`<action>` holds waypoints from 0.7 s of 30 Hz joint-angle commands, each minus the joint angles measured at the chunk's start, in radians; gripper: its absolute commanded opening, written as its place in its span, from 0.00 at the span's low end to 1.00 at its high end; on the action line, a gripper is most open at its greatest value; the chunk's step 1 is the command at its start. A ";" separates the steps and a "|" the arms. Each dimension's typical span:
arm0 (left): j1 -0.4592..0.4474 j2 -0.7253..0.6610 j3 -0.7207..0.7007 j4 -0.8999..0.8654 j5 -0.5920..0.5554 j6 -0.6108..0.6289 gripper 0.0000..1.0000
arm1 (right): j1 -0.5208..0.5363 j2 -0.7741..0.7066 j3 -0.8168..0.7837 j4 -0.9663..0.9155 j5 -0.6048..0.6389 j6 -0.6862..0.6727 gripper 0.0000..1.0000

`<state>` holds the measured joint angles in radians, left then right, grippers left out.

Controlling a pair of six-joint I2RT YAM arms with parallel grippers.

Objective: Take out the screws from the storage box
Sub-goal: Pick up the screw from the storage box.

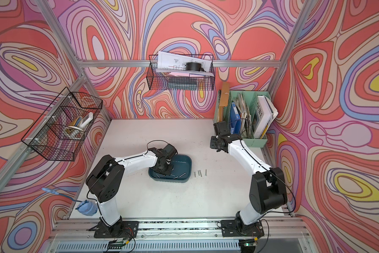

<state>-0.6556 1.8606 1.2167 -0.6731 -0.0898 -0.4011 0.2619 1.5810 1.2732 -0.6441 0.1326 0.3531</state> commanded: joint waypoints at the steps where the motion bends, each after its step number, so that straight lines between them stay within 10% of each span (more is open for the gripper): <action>1: 0.001 -0.022 0.071 -0.082 -0.044 -0.013 0.00 | -0.007 -0.034 0.017 -0.019 -0.005 0.025 0.43; 21: -0.001 -0.428 -0.096 -0.229 -0.028 -0.151 0.00 | -0.007 -0.135 -0.022 -0.056 -0.104 0.078 0.43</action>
<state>-0.6552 1.5188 1.1900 -0.8196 -0.1223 -0.4835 0.2619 1.4727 1.2758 -0.6998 0.0502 0.4164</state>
